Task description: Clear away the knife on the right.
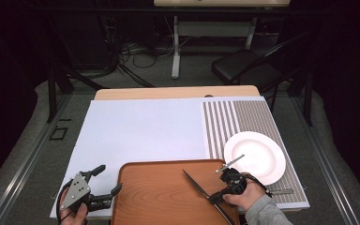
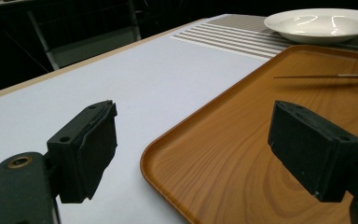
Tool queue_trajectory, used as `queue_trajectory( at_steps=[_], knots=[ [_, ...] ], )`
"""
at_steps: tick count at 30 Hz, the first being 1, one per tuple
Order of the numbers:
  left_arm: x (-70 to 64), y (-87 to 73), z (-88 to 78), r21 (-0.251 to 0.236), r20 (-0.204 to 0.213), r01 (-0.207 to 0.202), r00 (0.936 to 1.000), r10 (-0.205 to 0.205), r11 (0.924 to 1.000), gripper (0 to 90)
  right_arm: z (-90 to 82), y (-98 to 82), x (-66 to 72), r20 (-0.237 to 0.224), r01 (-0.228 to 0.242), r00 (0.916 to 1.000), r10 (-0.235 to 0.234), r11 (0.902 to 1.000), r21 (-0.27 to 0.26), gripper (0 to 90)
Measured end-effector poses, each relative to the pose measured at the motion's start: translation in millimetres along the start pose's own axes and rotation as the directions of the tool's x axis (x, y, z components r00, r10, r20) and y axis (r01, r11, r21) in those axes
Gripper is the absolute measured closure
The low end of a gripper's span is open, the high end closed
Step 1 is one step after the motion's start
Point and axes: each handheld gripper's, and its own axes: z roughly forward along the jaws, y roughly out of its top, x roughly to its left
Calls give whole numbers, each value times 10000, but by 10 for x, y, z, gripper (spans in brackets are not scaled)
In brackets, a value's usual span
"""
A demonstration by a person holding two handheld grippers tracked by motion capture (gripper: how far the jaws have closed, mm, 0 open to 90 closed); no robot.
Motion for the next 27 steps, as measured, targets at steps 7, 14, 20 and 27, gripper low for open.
queue_trajectory(
  at_steps=[7,14,20,27],
  knots=[
    [-3,-1,4,14,-1,49,10000,-49,10000,157,-22,-16,34,-136,244,9996,-250,9987,-438,744],
    [-2,0,3,18,10,25,10000,-25,10000,157,-32,2,60,-398,546,9975,-585,9941,-932,756],
    [-1,0,1,21,6,12,10000,-12,10000,157,13,31,94,-445,892,9945,-945,9900,-1096,803],
    [-3,1,7,28,11,15,10000,-15,10000,157,52,110,186,-273,1714,9846,-1726,9843,-424,871]
  ],
)
